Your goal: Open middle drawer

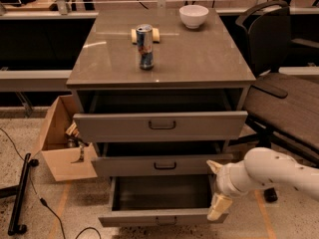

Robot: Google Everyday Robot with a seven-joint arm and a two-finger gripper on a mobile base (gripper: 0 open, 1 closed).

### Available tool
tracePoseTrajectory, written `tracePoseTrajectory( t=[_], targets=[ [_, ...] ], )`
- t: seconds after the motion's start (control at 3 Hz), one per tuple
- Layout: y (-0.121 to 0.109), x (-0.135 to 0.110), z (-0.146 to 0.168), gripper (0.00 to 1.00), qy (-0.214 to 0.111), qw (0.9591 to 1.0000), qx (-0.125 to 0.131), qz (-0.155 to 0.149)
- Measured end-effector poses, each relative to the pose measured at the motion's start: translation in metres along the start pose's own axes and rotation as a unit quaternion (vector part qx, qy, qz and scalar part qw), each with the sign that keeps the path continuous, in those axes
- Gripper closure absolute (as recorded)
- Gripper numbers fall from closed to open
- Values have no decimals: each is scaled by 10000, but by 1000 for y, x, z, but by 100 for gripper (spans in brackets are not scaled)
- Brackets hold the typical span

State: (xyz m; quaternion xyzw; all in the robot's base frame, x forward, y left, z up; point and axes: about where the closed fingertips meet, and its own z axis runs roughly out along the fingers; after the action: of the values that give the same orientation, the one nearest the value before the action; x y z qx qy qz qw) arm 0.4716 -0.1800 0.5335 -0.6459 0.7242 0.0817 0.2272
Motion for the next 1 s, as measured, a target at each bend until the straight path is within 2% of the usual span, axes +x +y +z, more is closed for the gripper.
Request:
tracePoseTrajectory(
  t=[0.33,0.67,1.0],
  targets=[
    [0,-5,60,0,-189,9994,-268,-100],
    [-11,-11,106,0,-279,9984,-410,-262],
    [-31,-13,121,0,-224,9980,-383,-442]
  ],
)
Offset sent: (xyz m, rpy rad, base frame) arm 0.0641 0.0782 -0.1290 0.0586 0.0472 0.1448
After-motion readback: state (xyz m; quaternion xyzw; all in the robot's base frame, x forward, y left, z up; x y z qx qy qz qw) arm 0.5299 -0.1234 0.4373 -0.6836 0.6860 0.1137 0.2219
